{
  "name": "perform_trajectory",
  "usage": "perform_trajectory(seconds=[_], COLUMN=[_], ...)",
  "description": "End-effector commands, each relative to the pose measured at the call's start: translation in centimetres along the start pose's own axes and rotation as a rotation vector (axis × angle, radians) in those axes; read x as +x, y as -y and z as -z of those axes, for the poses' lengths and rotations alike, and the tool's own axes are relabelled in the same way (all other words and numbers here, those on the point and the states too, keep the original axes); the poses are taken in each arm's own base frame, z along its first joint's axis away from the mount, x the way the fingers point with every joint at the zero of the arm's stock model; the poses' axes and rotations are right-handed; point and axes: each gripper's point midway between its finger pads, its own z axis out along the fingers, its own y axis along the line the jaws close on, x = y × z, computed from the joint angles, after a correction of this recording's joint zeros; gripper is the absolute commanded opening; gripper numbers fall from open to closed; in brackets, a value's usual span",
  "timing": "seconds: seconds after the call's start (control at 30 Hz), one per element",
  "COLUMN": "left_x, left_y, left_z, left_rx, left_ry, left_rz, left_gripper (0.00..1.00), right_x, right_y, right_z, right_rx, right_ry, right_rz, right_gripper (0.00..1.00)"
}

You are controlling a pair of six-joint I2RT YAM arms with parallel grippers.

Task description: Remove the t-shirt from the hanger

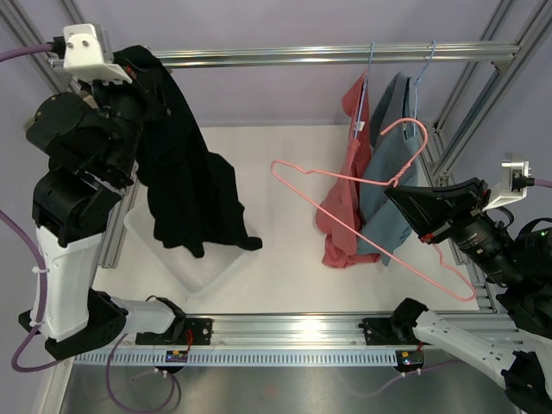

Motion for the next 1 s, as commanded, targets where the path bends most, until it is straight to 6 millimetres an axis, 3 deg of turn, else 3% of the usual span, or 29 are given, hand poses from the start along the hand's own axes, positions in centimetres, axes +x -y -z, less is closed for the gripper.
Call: perform_trajectory(seconds=[0.0,0.17,0.23,0.33,0.4,0.5,0.53,0.57,0.67,0.87,0.97], left_x=[-0.8,2.0,1.3,-1.8,-1.7,3.2,6.8,7.7,9.4,9.3,13.9], left_y=[-0.7,-2.2,-3.5,-4.8,-5.3,-6.2,-7.3,-7.7,-9.2,-10.7,-10.7], left_z=[-0.1,-0.9,-1.2,-1.1,-0.8,-0.9,-0.6,-0.3,0.8,2.6,3.7], left_rx=[-0.029,-0.083,-0.136,-0.193,-0.214,-0.245,-0.272,-0.280,-0.311,-0.358,-0.327], left_ry=[0.038,-0.007,0.008,0.057,0.054,-0.024,-0.083,-0.087,-0.097,-0.109,-0.213], left_rz=[-0.017,-0.068,-0.126,-0.185,-0.193,-0.218,-0.251,-0.248,-0.225,-0.239,-0.209], left_gripper=[0.00,0.00,0.00,0.00,0.00,0.00,0.00,0.00,0.00,0.00,0.00], right_x=[-0.8,1.1,1.5,2.3,2.4,2.8,3.0,3.1,3.8,4.1,4.7], right_y=[-0.7,-0.1,-0.1,0.1,0.2,0.4,0.4,0.5,0.9,1.8,2.7], right_z=[0.2,-1.1,-1.6,-2.4,-2.6,-3.2,-3.4,-3.6,-4.2,-5.6,-7.1], right_rx=[-0.030,-0.017,-0.021,-0.020,-0.022,-0.019,-0.019,-0.017,-0.002,0.037,0.075], right_ry=[0.018,-0.032,-0.049,-0.079,-0.076,-0.082,-0.087,-0.091,-0.114,-0.126,-0.141], right_rz=[-0.005,-0.004,-0.004,-0.004,-0.006,-0.006,-0.005,-0.003,0.001,0.022,0.039], right_gripper=[0.00,0.00,0.00,0.00,0.00,0.00,0.00,0.00,0.00,0.00,0.00])
